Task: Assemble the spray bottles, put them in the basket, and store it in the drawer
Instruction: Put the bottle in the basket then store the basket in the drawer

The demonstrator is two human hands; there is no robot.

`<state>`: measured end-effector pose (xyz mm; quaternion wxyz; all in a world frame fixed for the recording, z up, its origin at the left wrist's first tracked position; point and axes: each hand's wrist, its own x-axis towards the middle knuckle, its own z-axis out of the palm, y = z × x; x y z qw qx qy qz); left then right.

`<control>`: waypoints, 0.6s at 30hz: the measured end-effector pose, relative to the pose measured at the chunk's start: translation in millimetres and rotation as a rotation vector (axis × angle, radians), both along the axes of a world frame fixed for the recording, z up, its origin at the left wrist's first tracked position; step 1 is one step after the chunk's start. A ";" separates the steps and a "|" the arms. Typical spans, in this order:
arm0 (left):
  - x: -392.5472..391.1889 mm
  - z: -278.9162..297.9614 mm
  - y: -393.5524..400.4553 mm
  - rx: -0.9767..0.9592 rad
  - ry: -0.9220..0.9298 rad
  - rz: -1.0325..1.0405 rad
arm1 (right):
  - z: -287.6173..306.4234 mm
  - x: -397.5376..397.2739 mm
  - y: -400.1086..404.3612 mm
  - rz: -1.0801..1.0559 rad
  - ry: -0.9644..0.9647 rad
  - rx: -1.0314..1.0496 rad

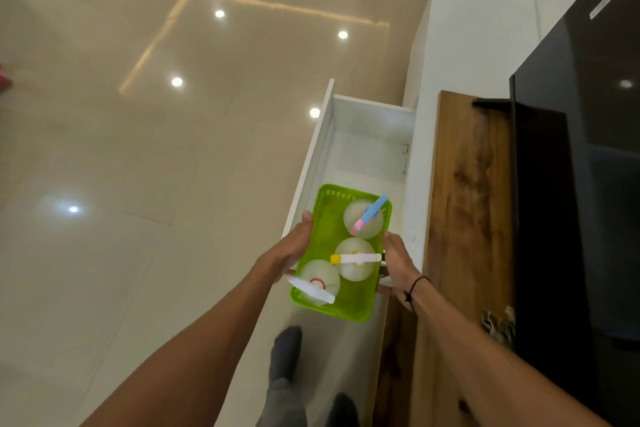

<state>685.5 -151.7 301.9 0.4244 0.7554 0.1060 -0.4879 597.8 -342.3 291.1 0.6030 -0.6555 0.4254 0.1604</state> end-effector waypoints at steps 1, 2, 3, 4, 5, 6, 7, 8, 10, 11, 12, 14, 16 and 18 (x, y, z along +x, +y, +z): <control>10.7 -2.3 -6.0 -0.024 -0.015 -0.006 | -0.5 11.8 -8.5 0.006 -0.026 -0.012; 22.0 -4.5 -12.3 -0.047 -0.029 -0.012 | -1.1 23.9 -16.6 0.011 -0.046 -0.012; 33.0 -7.1 -18.4 -0.068 -0.041 -0.012 | -0.9 35.4 -23.9 0.024 -0.051 -0.011; 44.1 -10.6 -25.0 -0.091 -0.052 -0.008 | -0.5 46.1 -30.3 0.037 -0.043 -0.011; 55.2 -14.9 -31.4 -0.118 -0.064 -0.001 | -0.1 56.6 -37.1 0.040 -0.036 -0.003; 66.7 -19.3 -39.0 -0.141 -0.074 0.005 | -0.3 67.7 -44.0 0.034 -0.032 0.006; 77.4 -24.0 -46.7 -0.151 -0.079 0.009 | -1.1 78.5 -50.8 0.030 -0.030 0.004; 86.3 -27.5 -52.9 -0.149 -0.082 0.010 | -2.8 88.1 -56.3 0.028 -0.026 0.002; 103.5 -39.6 -64.6 -0.134 -0.076 0.011 | -10.6 106.7 -66.2 0.003 0.027 0.026; 110.9 -46.0 -69.7 -0.131 -0.074 0.013 | -14.9 114.7 -70.3 -0.009 0.055 0.042; 119.4 -53.8 -75.7 -0.136 -0.074 0.014 | -22.4 123.4 -75.6 -0.018 0.079 0.052; 135.4 -71.7 -86.9 -0.157 -0.073 0.013 | -39.6 139.8 -86.1 -0.034 0.117 0.058; 147.5 -89.4 -95.1 -0.166 -0.057 0.020 | -57.5 153.4 -93.6 -0.055 0.151 0.061; 157.4 -108.8 -101.6 -0.155 -0.030 0.025 | -76.7 165.0 -98.7 -0.077 0.183 0.075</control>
